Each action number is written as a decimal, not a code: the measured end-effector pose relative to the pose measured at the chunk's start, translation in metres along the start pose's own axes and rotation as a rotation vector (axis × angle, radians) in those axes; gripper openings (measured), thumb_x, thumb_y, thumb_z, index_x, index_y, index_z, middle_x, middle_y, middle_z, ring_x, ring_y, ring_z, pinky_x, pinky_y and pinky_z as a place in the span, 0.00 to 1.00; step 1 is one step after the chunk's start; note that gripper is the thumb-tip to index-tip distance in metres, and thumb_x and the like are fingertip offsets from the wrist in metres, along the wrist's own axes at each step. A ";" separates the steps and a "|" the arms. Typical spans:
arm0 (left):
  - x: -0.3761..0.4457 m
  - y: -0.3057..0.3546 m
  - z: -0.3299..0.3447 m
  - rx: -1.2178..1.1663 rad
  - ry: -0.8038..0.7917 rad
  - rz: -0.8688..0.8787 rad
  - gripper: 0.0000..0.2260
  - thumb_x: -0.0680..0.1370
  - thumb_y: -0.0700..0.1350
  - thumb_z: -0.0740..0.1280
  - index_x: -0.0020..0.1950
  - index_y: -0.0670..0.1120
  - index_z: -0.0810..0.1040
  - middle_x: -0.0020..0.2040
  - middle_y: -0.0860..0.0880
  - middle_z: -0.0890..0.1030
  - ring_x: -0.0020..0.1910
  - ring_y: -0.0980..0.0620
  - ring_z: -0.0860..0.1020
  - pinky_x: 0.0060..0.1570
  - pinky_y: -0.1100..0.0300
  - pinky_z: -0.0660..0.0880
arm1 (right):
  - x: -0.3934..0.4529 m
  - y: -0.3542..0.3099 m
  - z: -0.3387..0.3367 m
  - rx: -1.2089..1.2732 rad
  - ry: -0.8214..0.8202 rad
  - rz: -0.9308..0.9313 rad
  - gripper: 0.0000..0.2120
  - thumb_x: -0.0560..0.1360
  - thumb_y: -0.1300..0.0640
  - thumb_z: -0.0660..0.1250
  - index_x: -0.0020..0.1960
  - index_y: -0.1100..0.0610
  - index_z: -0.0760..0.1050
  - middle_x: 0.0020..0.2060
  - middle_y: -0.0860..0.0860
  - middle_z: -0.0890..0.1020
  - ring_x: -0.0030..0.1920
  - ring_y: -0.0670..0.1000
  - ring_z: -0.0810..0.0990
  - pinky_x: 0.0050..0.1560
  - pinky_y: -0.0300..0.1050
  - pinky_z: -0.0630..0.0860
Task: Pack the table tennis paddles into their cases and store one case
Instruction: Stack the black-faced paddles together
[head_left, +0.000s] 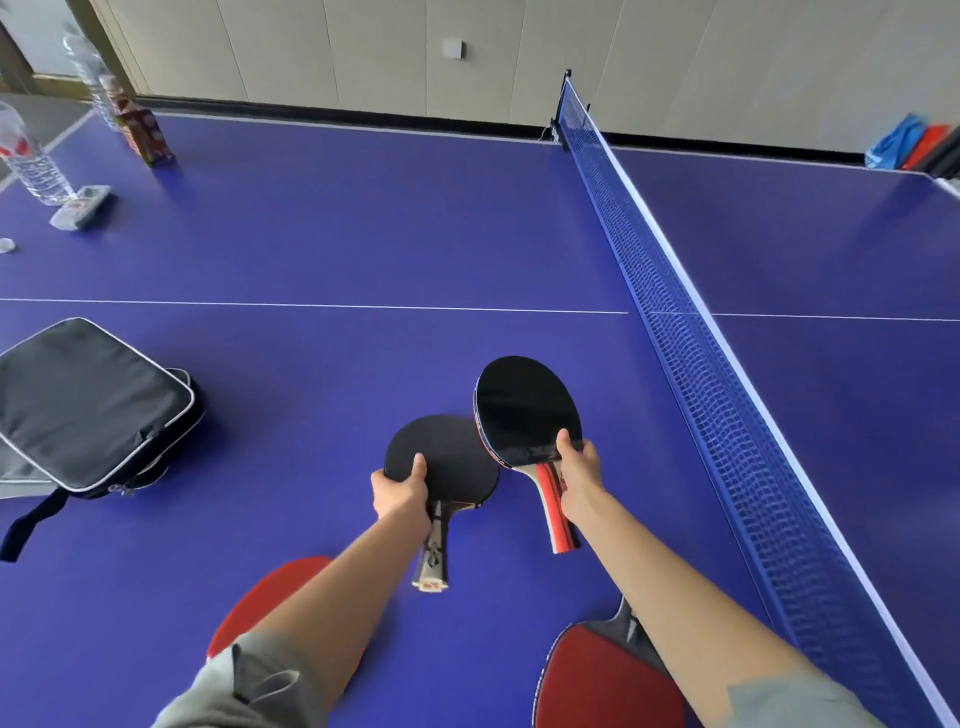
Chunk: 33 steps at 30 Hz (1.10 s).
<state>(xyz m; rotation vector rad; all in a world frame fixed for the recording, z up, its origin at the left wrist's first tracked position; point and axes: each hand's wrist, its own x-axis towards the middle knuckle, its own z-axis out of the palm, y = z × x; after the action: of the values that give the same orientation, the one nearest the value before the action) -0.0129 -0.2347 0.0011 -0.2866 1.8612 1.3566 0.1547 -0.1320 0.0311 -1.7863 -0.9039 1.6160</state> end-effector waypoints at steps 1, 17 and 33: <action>-0.007 -0.009 0.007 -0.034 0.017 -0.030 0.21 0.72 0.53 0.71 0.59 0.47 0.69 0.50 0.47 0.75 0.45 0.46 0.74 0.46 0.53 0.74 | -0.001 0.004 -0.003 0.028 0.019 0.015 0.22 0.78 0.47 0.61 0.68 0.55 0.64 0.58 0.59 0.77 0.49 0.58 0.80 0.44 0.49 0.79; -0.003 -0.024 0.015 0.426 0.136 0.128 0.23 0.71 0.50 0.74 0.60 0.43 0.70 0.61 0.41 0.68 0.60 0.41 0.69 0.52 0.49 0.71 | -0.013 0.044 0.033 0.086 0.137 0.029 0.19 0.80 0.54 0.60 0.70 0.55 0.64 0.64 0.54 0.74 0.60 0.57 0.75 0.57 0.49 0.72; 0.010 -0.011 -0.001 0.314 -0.077 0.418 0.20 0.76 0.52 0.67 0.64 0.44 0.76 0.63 0.49 0.72 0.61 0.51 0.72 0.62 0.57 0.70 | -0.025 0.057 0.054 -0.130 0.236 -0.101 0.19 0.77 0.48 0.62 0.67 0.51 0.68 0.59 0.51 0.79 0.56 0.57 0.79 0.59 0.56 0.75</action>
<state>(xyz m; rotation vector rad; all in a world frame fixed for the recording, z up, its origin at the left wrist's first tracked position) -0.0130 -0.2374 -0.0136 0.3279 2.1065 1.2876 0.1067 -0.1885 -0.0043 -1.9372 -0.9888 1.2773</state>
